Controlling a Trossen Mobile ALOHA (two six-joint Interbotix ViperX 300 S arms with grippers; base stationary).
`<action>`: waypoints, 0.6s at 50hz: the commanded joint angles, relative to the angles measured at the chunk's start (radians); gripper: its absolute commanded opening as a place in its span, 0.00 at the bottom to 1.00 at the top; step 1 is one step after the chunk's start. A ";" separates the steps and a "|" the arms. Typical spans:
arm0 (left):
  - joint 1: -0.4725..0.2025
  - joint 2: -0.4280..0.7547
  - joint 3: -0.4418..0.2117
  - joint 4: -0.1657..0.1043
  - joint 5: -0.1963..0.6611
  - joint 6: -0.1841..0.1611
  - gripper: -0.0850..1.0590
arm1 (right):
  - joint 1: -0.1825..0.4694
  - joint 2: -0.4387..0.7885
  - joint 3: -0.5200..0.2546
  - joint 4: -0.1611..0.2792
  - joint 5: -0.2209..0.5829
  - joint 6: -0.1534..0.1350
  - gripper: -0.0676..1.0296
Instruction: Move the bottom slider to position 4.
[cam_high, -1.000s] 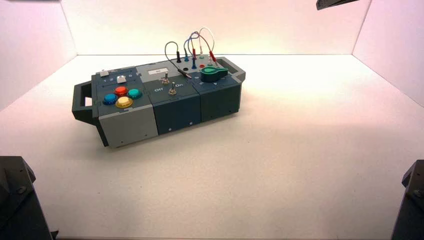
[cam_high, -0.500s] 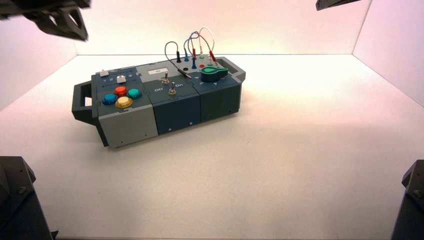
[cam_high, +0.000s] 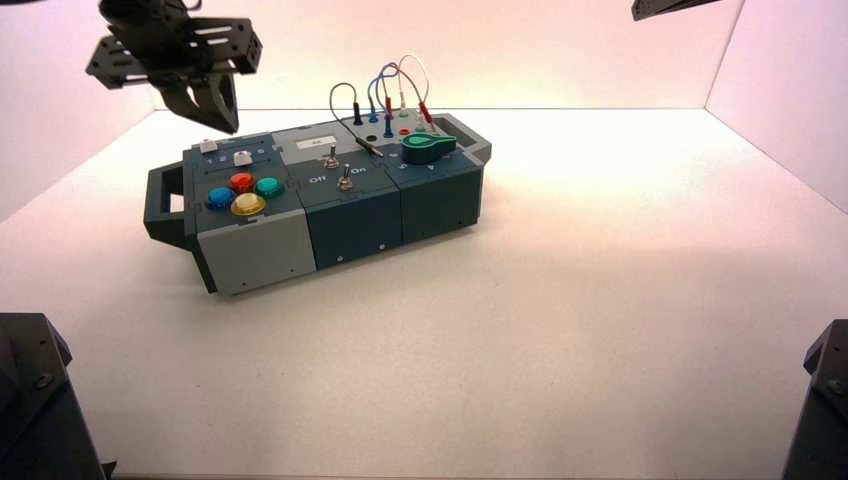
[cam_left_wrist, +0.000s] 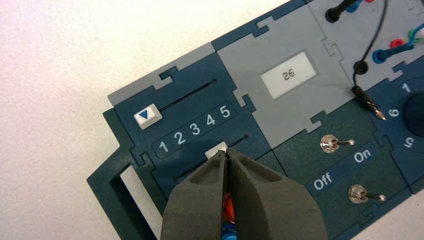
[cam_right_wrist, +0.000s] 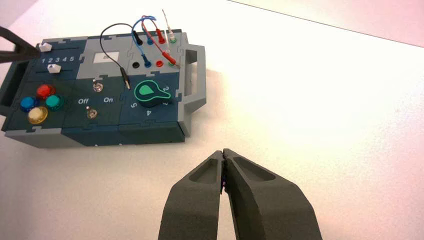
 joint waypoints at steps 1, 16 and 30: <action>-0.006 -0.003 -0.028 0.000 -0.006 -0.003 0.05 | 0.002 0.000 -0.021 0.003 -0.011 0.002 0.04; -0.003 0.002 -0.017 0.017 -0.002 0.003 0.05 | 0.000 0.000 -0.023 0.005 -0.011 0.002 0.04; 0.014 0.002 -0.015 0.021 0.005 0.017 0.05 | 0.000 0.000 -0.021 0.006 -0.011 0.002 0.04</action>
